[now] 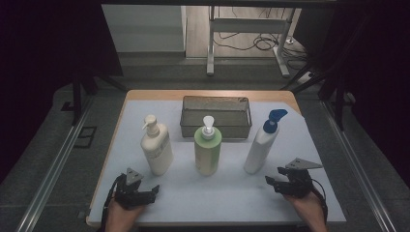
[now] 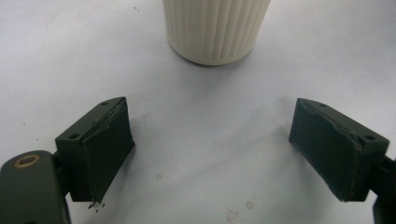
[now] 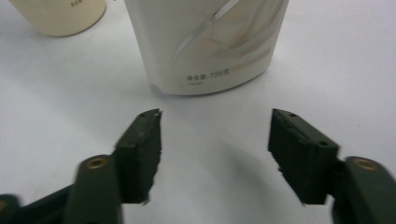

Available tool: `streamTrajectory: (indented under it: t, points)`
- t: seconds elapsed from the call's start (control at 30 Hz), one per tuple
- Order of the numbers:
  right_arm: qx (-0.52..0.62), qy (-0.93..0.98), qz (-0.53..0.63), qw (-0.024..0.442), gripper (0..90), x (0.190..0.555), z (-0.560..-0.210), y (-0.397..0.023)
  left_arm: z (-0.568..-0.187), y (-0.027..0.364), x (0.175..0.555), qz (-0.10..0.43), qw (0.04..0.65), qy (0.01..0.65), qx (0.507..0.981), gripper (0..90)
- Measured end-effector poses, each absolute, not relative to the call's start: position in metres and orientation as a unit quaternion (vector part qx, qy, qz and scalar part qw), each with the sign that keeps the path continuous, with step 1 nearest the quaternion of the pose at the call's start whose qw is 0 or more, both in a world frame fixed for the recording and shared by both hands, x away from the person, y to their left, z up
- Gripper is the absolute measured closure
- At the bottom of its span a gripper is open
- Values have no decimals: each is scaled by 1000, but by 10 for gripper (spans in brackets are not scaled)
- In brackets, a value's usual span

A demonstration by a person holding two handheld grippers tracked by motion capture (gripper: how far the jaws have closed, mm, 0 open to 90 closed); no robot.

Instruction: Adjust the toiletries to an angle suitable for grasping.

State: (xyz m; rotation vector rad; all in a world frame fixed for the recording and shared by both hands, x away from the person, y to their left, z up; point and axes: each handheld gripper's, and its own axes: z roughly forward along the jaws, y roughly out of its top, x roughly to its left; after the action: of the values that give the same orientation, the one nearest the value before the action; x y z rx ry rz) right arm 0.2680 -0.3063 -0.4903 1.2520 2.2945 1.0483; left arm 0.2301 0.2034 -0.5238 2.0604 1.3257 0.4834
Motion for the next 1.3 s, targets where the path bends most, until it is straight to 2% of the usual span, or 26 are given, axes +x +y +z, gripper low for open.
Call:
streamTrajectory:
  t: [0.1, 0.13, 0.2, 0.53, 0.83, 1.3]
  points:
    - [435, 804, 371, 163, 466, 269, -489, -308, -524, 203, 230, 184, 317, 503, 783, 126]
    - [435, 806, 368, 162, 518, 270, -487, -308, -524, 203, 230, 184, 317, 504, 783, 126]
    - [434, 806, 367, 165, 537, 271, -486, -308, -524, 203, 230, 184, 317, 504, 783, 126]
    - [432, 806, 368, 166, 798, 282, -484, -315, -524, 203, 230, 184, 317, 504, 782, 126]
    - [443, 796, 384, 153, 893, 298, -483, -322, -524, 203, 230, 184, 317, 504, 782, 126]
    - [456, 781, 397, 156, 896, 324, -479, -321, -524, 203, 230, 184, 317, 504, 782, 126]
